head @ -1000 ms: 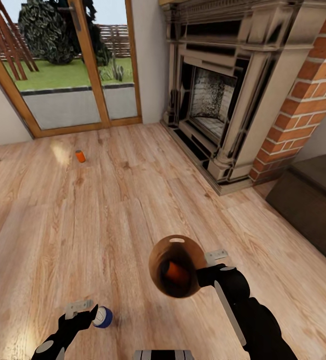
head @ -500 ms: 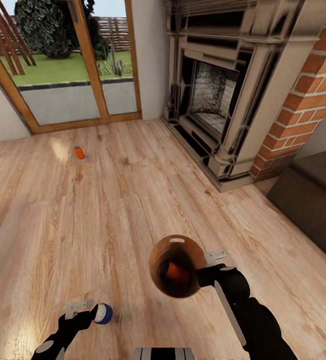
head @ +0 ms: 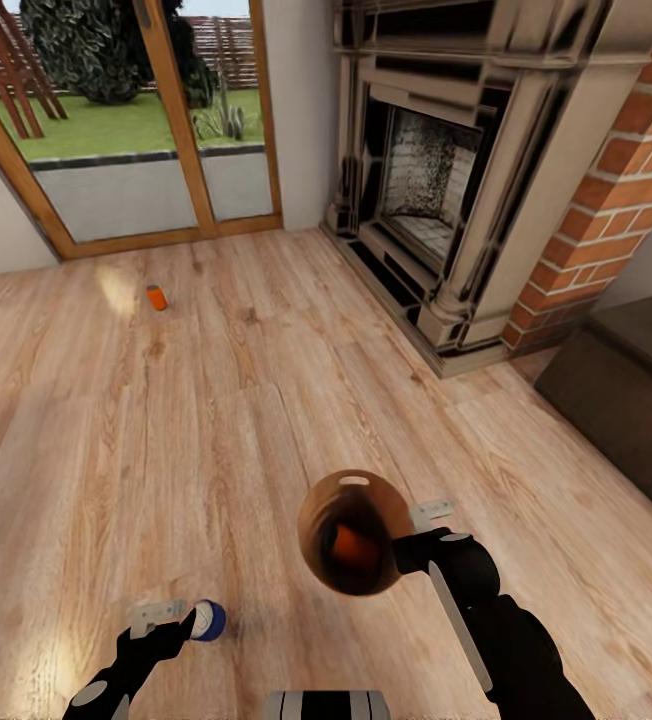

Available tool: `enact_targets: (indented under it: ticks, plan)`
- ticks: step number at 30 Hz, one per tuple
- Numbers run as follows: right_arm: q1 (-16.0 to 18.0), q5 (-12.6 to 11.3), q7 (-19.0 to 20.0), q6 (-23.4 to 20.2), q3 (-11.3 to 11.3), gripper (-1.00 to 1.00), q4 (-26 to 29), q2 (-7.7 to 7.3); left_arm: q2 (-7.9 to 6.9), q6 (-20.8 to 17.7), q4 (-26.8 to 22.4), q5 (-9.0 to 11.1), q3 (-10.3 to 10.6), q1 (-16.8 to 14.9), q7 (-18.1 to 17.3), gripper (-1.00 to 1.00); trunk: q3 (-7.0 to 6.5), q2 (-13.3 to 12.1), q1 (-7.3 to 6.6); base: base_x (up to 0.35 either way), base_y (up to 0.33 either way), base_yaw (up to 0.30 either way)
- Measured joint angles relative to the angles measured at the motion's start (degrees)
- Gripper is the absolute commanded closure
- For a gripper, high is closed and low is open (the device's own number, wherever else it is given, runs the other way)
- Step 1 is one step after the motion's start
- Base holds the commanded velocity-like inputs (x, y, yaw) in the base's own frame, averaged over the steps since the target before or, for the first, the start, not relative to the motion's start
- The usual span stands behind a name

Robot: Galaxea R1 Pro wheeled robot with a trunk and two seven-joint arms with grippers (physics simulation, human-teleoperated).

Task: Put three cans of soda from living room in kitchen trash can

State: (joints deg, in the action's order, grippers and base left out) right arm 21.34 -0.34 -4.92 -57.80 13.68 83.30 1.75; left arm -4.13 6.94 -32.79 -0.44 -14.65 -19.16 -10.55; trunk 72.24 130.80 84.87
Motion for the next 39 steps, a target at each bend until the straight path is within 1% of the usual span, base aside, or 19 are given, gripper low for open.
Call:
enact_targets:
  ticks: [4,5,8,9,13,18,21,27,39]
  plan:
    - [0.00,-0.85,0.02,0.05,0.02,1.00,0.00,0.01,-0.03,0.00,0.00,0.00,0.05,0.00,0.00,-1.00,0.37,0.00,0.00,0.163,-0.129,0.000]
    - [0.00,-0.72,0.02,0.04,0.02,1.00,0.00,0.01,-0.04,0.00,0.00,0.00,0.05,0.00,0.00,-1.00,0.45,0.00,0.00,0.178,-0.149,0.000]
    - [0.00,0.99,-0.02,-0.06,-0.03,1.00,0.00,-0.01,-0.04,0.00,0.00,0.00,0.03,0.00,0.00,-1.00,0.58,0.00,0.00,0.110,-0.092,0.000]
    - [0.00,1.15,-0.02,-0.07,-0.03,1.00,0.01,-0.01,-0.06,0.00,0.00,0.00,0.01,0.00,0.00,-1.00,0.60,0.00,0.00,0.058,-0.049,0.000]
    - [0.00,-0.55,0.02,0.04,0.02,1.00,0.01,0.00,-0.06,0.00,0.00,0.00,0.01,0.00,0.00,-1.00,0.65,0.00,0.00,0.030,-0.025,0.000]
    - [0.00,0.31,-0.01,-0.02,-0.01,1.00,0.01,0.00,-0.08,0.00,0.00,0.00,0.05,0.00,0.00,-1.00,0.67,0.00,0.00,0.128,-0.003,0.000]
    - [0.00,-0.08,0.01,0.01,0.00,1.00,0.01,0.00,-0.08,0.00,0.00,0.00,0.06,0.00,0.00,-1.00,0.67,0.00,0.00,0.153,-0.001,0.000]
    - [0.00,0.13,0.00,-0.01,0.00,1.00,0.01,0.01,-0.09,0.00,0.00,0.00,0.00,0.00,0.00,-1.00,0.69,0.00,0.00,0.035,0.000,0.000]
    - [0.00,0.00,0.00,0.00,0.00,1.00,0.00,0.00,-0.08,0.00,0.00,0.00,0.02,0.00,0.00,-1.00,1.60,0.00,0.00,0.002,0.000,0.000]
